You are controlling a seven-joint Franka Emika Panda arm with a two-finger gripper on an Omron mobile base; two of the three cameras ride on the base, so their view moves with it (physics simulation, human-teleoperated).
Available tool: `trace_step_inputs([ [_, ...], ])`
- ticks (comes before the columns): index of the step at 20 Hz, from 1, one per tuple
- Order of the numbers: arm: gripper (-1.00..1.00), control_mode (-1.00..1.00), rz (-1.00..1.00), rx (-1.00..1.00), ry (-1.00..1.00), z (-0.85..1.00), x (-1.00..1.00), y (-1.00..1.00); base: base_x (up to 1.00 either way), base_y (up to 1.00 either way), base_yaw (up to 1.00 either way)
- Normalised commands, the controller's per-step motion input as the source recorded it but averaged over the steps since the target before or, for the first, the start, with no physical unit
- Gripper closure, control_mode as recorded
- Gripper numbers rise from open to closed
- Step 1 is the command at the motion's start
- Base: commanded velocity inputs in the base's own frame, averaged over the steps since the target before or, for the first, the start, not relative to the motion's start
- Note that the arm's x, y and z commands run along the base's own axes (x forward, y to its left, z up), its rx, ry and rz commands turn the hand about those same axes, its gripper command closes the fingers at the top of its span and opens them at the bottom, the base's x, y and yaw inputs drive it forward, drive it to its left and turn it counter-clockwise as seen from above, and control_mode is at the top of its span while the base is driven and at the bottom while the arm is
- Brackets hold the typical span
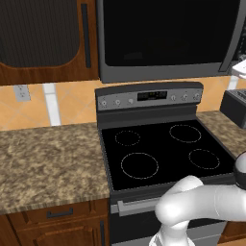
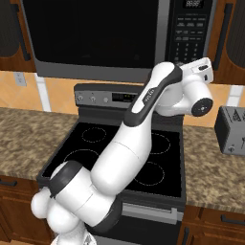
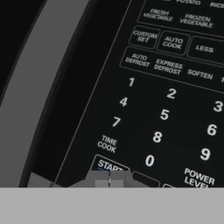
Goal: Open the microwave, place the bowl with waffle inside the microwave, then close the microwave door and turn it on.
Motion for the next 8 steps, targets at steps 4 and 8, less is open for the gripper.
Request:
trace_step_inputs([
  [4,1.0,-1.0,0.0,0.0,0.0,0.0,0.3,0.05,0.0,0.0,0.0],
  [8,1.0,-1.0,0.0,0.0,0.0,0.0,0.32,0.12,0.0,0.0,0.0],
])
